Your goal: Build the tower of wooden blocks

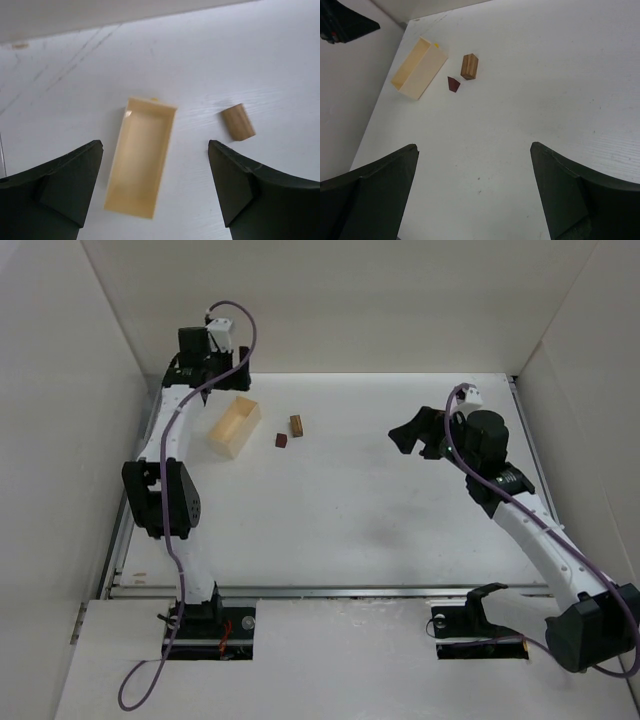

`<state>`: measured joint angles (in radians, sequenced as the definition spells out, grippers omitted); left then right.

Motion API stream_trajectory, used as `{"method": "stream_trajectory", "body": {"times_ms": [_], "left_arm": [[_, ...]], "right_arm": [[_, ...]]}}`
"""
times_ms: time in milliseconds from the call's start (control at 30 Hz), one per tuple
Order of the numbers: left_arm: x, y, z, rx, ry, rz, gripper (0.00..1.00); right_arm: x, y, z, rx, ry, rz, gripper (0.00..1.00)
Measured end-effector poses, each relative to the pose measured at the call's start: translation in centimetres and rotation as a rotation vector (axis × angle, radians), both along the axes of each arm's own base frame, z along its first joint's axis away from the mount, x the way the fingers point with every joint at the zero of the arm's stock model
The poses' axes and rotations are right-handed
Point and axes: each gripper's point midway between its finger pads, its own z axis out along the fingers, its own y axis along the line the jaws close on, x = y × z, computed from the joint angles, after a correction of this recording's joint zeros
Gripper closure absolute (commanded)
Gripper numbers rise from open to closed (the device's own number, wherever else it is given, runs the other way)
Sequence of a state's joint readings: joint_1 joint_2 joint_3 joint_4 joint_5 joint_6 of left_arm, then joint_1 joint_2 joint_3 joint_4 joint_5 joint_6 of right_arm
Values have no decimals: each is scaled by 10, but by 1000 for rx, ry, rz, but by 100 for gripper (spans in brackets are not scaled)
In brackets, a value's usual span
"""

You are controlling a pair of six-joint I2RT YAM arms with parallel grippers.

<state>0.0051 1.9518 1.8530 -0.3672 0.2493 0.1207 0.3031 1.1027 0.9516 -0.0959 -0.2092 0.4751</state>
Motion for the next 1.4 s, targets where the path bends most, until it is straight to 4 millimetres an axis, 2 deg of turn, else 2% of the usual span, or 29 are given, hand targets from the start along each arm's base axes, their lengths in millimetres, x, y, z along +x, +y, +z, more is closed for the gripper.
{"method": "stream_trajectory", "body": {"times_ms": [100,167,233,300,333,500,600,667,833,1200,1400], "left_arm": [[-5,-54,37,17,-83,-100,15],[-3,-95,47,14,-103,-177,15],[-1,-135,42,0,-90,-252,15],[1,-162,16,-10,-33,-293,17],[2,-168,0,-11,2,-300,18],[-8,-171,-102,63,244,-270,16],[-20,-174,-130,119,305,-262,15],[-26,-182,-137,142,316,-268,15],[-24,-193,-135,172,283,-236,15],[-16,-173,-160,191,319,-127,15],[-13,-173,-172,191,326,-108,25]], "right_arm": [[2,-1,-2,-5,3,-16,0],[3,-2,-2,-8,2,-24,0],[3,-3,-2,-9,2,-32,0],[4,-5,-2,-9,2,-42,0],[5,-5,-2,-8,3,-49,0],[6,-12,0,-6,4,-91,0],[6,-17,5,3,-9,-120,0],[6,-19,8,12,-10,-140,0],[6,-23,3,14,12,-164,0],[3,-25,6,25,14,-178,0],[2,-25,6,29,14,-178,0]]}}
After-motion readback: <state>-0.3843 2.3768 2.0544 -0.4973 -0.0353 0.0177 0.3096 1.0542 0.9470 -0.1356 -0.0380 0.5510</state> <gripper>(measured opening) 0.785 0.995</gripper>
